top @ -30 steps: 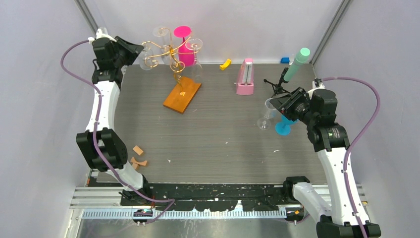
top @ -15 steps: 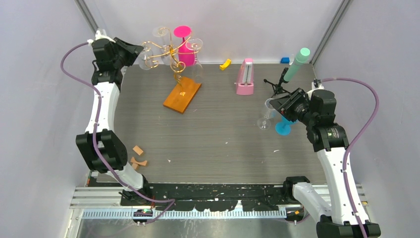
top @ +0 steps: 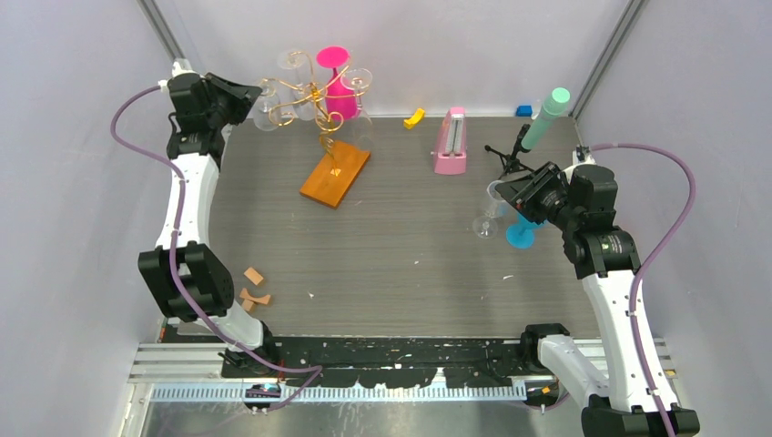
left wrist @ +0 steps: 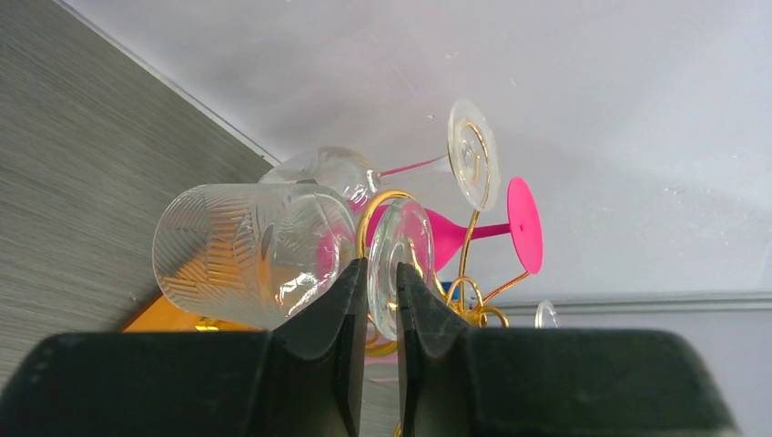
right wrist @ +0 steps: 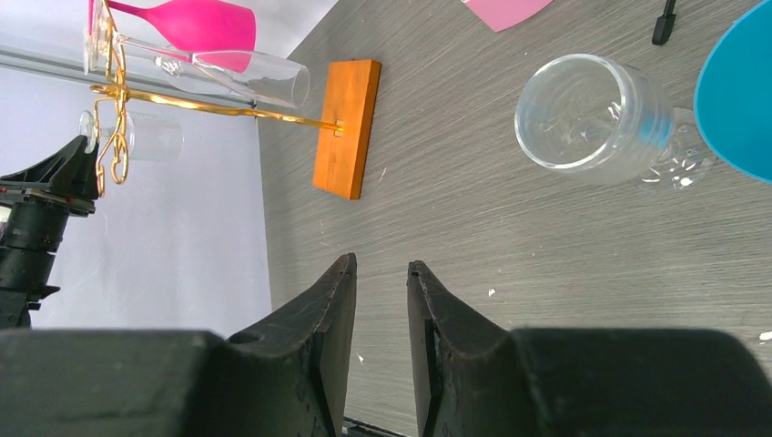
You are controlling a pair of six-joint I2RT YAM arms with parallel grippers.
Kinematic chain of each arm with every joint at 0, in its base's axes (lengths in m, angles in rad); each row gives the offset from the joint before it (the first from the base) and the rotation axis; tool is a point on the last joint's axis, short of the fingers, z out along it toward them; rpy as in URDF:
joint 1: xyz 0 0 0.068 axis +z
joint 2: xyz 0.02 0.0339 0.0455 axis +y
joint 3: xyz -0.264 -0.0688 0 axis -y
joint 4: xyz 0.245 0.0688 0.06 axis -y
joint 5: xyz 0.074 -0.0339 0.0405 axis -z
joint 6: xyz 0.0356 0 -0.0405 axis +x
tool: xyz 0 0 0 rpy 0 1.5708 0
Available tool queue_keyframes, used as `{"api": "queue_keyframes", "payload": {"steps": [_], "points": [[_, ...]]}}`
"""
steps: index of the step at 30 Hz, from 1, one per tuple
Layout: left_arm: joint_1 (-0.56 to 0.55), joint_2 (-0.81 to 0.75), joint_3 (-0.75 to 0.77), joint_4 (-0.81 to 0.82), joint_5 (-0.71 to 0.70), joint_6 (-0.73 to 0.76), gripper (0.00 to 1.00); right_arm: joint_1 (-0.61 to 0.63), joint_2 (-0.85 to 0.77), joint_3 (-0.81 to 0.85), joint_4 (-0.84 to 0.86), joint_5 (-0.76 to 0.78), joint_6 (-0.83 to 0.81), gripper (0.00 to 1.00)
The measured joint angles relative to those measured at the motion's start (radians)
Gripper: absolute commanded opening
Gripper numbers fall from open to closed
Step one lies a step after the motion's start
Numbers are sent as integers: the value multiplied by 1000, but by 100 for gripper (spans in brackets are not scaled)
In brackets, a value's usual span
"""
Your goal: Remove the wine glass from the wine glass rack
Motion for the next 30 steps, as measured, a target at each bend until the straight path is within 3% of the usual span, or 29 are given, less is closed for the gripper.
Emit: {"api": "queue_keyframes", "payload": {"steps": [19,30], "points": [[13,0,26,-37,-17,-85,0,0,0,-10,8,0,14,32],[16,-19,-74,117,-19,-170,0,0,0,-19,9,0,16,32]]}}
